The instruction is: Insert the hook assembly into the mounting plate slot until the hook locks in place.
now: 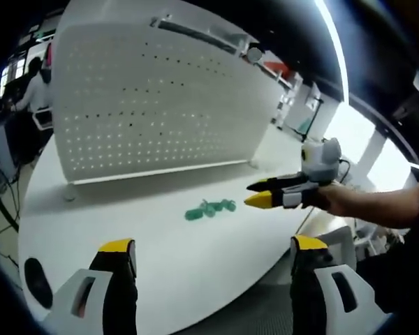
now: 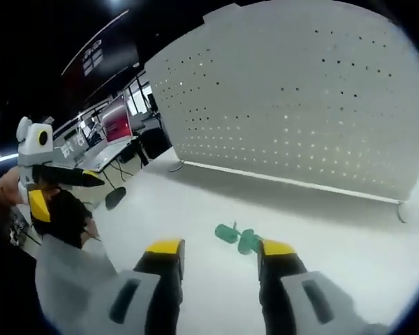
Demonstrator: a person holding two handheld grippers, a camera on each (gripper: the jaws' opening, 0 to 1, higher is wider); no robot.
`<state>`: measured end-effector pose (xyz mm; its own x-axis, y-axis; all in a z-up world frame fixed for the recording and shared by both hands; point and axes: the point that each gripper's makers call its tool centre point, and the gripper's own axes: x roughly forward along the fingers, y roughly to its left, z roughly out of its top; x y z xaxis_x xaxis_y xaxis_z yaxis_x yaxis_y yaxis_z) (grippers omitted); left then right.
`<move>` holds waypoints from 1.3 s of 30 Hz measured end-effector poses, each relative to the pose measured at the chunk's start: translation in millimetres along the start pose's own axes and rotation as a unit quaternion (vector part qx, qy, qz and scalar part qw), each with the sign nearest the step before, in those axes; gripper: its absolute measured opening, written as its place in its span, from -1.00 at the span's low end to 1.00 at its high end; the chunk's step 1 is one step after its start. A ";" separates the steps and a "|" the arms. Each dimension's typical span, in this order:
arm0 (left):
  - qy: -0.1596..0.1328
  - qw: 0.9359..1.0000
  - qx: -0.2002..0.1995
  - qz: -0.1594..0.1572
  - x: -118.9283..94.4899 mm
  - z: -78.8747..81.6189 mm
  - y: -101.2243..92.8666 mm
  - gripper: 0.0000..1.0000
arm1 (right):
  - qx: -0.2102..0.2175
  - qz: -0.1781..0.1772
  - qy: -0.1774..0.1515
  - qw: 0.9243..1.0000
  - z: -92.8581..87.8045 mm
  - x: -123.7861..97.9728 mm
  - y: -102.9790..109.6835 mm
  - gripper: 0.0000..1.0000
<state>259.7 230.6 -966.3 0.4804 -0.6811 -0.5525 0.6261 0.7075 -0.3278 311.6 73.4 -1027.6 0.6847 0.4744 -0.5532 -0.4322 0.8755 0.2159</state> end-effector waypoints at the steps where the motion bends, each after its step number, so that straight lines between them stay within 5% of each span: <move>1: 0.002 1.000 -0.001 0.002 0.2 -1.5 1.9 0.84 | -0.003 0.005 0.005 1.000 -0.8 6.9 0.6 -0.23; 24: 0.010 1.000 -0.011 0.025 -12.1 -3.2 25.4 0.83 | -0.006 -0.002 0.070 0.998 -11.4 82.2 -16.7 -0.65; 39: 0.016 0.999 -0.018 0.026 -10.9 -8.5 29.6 0.81 | -0.007 -0.040 0.117 0.992 -28.8 96.8 -27.7 -0.87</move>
<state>267.8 260.5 -976.5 0.4914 -0.6377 -0.5932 0.5787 0.7481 -0.3248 373.0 92.4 -1110.3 0.5629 0.3670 -0.7406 -0.3913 0.9076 0.1523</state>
